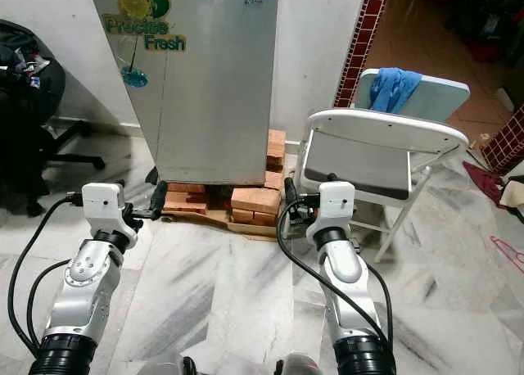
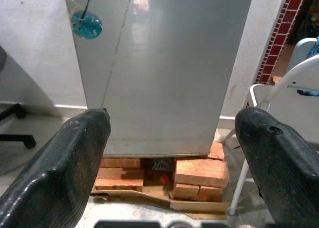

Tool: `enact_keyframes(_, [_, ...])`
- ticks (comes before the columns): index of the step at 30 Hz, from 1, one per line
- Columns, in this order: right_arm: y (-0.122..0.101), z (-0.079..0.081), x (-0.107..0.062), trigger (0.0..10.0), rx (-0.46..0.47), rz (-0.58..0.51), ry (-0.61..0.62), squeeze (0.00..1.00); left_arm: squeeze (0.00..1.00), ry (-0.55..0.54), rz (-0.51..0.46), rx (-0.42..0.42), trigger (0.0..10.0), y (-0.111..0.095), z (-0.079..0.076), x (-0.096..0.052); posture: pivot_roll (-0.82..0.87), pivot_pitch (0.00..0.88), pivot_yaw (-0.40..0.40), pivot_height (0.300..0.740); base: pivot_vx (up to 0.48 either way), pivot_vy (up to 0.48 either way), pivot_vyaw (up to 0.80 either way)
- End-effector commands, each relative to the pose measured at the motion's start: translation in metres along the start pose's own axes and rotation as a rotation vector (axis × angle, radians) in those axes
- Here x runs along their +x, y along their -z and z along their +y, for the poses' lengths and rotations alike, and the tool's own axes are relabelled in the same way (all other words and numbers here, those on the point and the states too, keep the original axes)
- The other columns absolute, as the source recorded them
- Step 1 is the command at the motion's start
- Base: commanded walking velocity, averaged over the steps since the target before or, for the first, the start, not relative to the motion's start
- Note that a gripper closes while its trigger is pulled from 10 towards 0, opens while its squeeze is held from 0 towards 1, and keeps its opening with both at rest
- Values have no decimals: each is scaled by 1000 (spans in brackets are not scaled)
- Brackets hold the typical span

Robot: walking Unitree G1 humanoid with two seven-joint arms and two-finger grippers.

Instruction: Restocking fridge

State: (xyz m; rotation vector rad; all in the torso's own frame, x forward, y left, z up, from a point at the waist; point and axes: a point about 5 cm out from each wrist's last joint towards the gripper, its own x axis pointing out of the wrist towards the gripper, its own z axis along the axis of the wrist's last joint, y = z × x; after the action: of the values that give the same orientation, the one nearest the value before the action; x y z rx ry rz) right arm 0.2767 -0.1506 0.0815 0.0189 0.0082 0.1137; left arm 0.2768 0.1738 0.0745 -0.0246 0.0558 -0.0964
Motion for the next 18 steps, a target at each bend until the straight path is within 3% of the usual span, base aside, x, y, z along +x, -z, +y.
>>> enact_keyframes(1, [-1,1,0,10000,-9,3,-3,0,0,-8,1,7,10000,-3,2,-1,-61,37,8,740,0,0,0])
enact_keyframes(8, [0,-1,-1,10000,-14,5,9,0,0,-5,3,9,10000,-3,1,-1,-63,36,11,740,0,0,0])
enact_keyframes(13, [-1,-22,-9,10000,-49,11,70,0,0,-27,16,23,10000,-1,12,-10,-66,34,17,740,0,0,0])
enact_keyframes(18, [-1,-30,-12,10000,-60,12,89,0,0,-34,30,29,10000,2,16,-16,-65,32,20,740,0,0,0])
